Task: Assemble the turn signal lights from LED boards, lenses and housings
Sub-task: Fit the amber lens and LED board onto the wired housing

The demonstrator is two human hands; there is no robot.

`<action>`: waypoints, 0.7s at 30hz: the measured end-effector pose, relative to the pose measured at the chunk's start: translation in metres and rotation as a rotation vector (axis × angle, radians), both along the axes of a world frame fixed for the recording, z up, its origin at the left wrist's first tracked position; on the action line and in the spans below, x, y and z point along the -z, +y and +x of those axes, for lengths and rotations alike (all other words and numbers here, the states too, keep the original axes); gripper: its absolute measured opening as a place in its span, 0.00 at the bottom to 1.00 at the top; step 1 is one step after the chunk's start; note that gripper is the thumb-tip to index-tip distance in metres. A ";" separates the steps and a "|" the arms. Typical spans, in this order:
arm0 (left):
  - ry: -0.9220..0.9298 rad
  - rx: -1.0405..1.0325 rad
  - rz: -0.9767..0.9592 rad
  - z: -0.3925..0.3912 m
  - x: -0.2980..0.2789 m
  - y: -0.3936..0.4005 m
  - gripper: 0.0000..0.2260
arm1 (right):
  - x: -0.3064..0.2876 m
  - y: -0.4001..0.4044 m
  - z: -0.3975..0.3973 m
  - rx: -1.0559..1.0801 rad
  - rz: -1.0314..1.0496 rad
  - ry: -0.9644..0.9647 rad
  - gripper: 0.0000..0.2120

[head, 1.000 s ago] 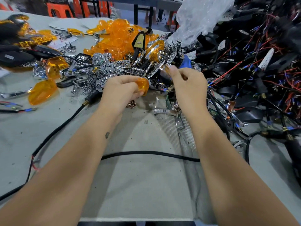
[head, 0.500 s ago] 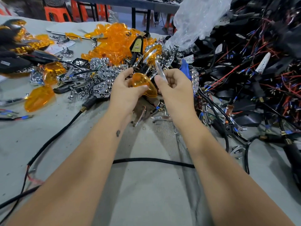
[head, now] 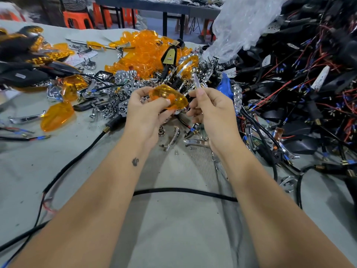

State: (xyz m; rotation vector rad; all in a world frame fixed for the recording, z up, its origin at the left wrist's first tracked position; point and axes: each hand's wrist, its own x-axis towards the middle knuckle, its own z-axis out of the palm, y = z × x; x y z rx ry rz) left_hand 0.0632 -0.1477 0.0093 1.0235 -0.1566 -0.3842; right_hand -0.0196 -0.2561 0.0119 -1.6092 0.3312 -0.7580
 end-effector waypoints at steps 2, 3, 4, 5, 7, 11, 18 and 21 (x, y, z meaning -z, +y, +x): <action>0.037 0.019 -0.073 0.000 -0.001 0.000 0.18 | 0.000 0.001 0.000 -0.058 0.014 -0.002 0.11; 0.051 0.036 -0.103 0.000 -0.001 0.000 0.19 | 0.001 0.002 0.001 -0.082 0.008 0.000 0.11; 0.065 0.059 -0.127 -0.001 -0.002 0.000 0.19 | 0.001 0.003 0.001 -0.100 -0.003 0.002 0.11; 0.076 0.085 -0.147 -0.002 -0.002 0.000 0.18 | 0.002 0.004 0.002 -0.110 -0.014 0.004 0.11; 0.060 0.145 -0.151 -0.004 -0.002 0.000 0.17 | 0.003 0.005 0.004 -0.114 -0.024 0.000 0.10; -0.046 0.191 -0.003 -0.007 0.000 -0.002 0.08 | 0.006 0.003 0.006 -0.088 -0.003 -0.017 0.12; -0.232 0.098 0.148 -0.005 0.003 -0.001 0.11 | 0.002 -0.006 0.004 -0.061 0.150 -0.113 0.12; -0.149 0.103 0.102 -0.002 0.003 0.000 0.13 | 0.000 -0.005 0.003 -0.075 0.204 -0.110 0.14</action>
